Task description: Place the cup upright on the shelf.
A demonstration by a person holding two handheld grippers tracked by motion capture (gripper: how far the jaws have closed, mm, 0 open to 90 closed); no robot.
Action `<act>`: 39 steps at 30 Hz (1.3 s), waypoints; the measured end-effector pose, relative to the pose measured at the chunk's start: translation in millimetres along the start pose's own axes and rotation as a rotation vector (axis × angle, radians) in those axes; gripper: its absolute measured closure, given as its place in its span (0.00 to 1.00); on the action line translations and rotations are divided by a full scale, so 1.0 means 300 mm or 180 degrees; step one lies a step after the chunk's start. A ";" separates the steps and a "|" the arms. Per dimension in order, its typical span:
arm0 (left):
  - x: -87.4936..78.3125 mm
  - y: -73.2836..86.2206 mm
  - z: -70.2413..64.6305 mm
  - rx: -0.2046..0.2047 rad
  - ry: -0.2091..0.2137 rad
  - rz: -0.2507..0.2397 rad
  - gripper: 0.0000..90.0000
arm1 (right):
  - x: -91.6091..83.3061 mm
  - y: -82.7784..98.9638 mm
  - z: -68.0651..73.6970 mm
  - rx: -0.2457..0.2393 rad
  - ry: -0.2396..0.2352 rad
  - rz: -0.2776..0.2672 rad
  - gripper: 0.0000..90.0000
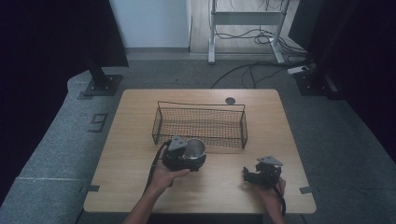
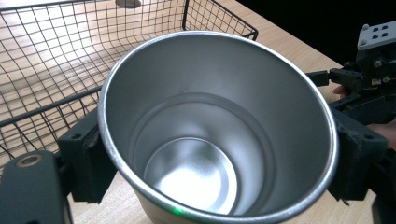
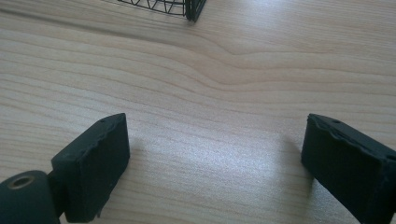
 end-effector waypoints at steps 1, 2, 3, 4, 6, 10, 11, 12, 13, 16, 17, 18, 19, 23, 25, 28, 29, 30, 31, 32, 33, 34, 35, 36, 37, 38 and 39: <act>-0.002 -0.003 0.000 0.0005 -0.0002 -0.0001 0.15 | 0.000 0.000 0.000 -0.0001 0.0000 0.0000 0.08; -0.003 -0.005 0.001 0.0008 -0.0003 -0.0004 0.15 | 0.000 0.000 0.000 -0.0001 0.0000 0.0000 0.08; -0.005 -0.009 0.001 0.0009 -0.0006 -0.0009 0.15 | 0.000 0.000 0.000 -0.0001 0.0000 0.0000 0.08; -0.006 -0.011 0.002 0.0012 -0.0010 -0.0010 0.15 | 0.000 0.000 0.000 0.0001 -0.0001 0.0000 0.08; -0.007 -0.017 0.003 0.0027 -0.0015 -0.0007 0.15 | 0.000 0.000 0.000 0.0000 0.0000 0.0000 0.08; -0.009 -0.027 0.009 0.0017 -0.0010 -0.0018 0.15 | 0.000 0.000 0.000 0.0003 0.0000 -0.0001 0.08; -0.009 -0.030 0.011 0.0025 -0.0009 -0.0025 0.15 | 0.000 0.000 0.000 0.0003 0.0001 -0.0002 0.09; -0.010 -0.033 0.011 0.0022 -0.0012 -0.0033 0.15 | 0.000 0.000 0.000 0.0004 0.0002 -0.0001 0.09; -0.010 -0.036 0.012 0.0022 -0.0010 -0.0037 0.15 | 0.000 0.000 0.000 0.0004 0.0002 -0.0003 0.09; -0.012 -0.042 0.017 0.0007 -0.0010 -0.0049 0.15 | 0.000 0.000 0.000 0.0003 0.0002 -0.0004 0.09; -0.013 -0.043 0.018 0.0008 -0.0011 -0.0046 0.15 | 0.000 0.000 0.000 0.0004 0.0002 -0.0002 0.09; -0.014 -0.046 0.020 0.0011 -0.0011 -0.0044 0.15 | 0.000 0.000 0.000 0.0005 0.0002 -0.0003 0.09; -0.014 -0.048 0.021 0.0008 -0.0011 -0.0048 0.15 | 0.000 0.000 0.000 0.0005 0.0002 -0.0003 0.09; -0.016 -0.059 0.031 -0.0005 -0.0010 -0.0066 0.15 | 0.000 0.000 0.000 0.0005 0.0002 -0.0003 0.09; -0.018 -0.061 0.035 -0.0029 -0.0007 -0.0086 0.15 | 0.000 0.000 0.000 0.0004 0.0002 -0.0004 0.09; -0.019 -0.063 0.041 -0.0050 0.0006 -0.0104 0.15 | 0.000 0.000 0.000 0.0005 0.0002 -0.0004 0.09; -0.020 -0.064 0.043 -0.0051 0.0002 -0.0106 0.16 | 0.000 0.000 0.000 0.0005 0.0002 -0.0003 0.09; -0.020 -0.065 0.045 -0.0056 0.0000 -0.0113 0.16 | 0.000 0.000 0.000 0.0005 0.0002 -0.0003 0.09; -0.020 -0.067 0.049 -0.0060 0.0000 -0.0111 0.16 | 0.000 0.000 0.000 0.0006 0.0002 -0.0002 0.09; -0.020 -0.068 0.050 -0.0061 -0.0004 -0.0107 0.16 | 0.000 0.000 0.001 0.0008 0.0002 -0.0002 0.09; -0.020 -0.071 0.053 -0.0056 -0.0023 -0.0109 0.16 | 0.000 0.000 0.000 0.0007 0.0002 -0.0002 0.09; -0.021 -0.074 0.055 -0.0047 -0.0043 -0.0103 0.16 | 0.000 0.000 0.000 -0.0001 0.0002 -0.0004 0.09; -0.023 -0.078 0.059 -0.0056 -0.0067 -0.0137 0.20 | 0.000 0.000 0.000 0.0001 0.0002 -0.0003 0.09; -0.023 -0.081 0.061 -0.0066 -0.0056 -0.0141 0.20 | 0.000 0.000 0.000 0.0000 0.0001 -0.0003 0.09; -0.023 -0.086 0.062 -0.0066 -0.0072 -0.0159 0.20 | 0.000 0.000 0.000 -0.0001 0.0001 -0.0004 0.09; -0.024 -0.089 0.062 -0.0053 -0.0085 -0.0179 0.20 | 0.000 0.000 0.000 0.0000 0.0001 -0.0004 0.09; -0.024 -0.091 0.063 -0.0045 -0.0080 -0.0186 0.20 | 0.000 0.000 0.000 0.0001 0.0001 -0.0004 0.09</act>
Point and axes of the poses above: each handheld gripper's, and its own axes: x roughly forward along the jaws, y roughly out of its underside, z roughly to its left, the point moved 3 cm from there along x, roughly forward along the jaws, and after that the axes turned 12 degrees about x, right-handed, at the moved point
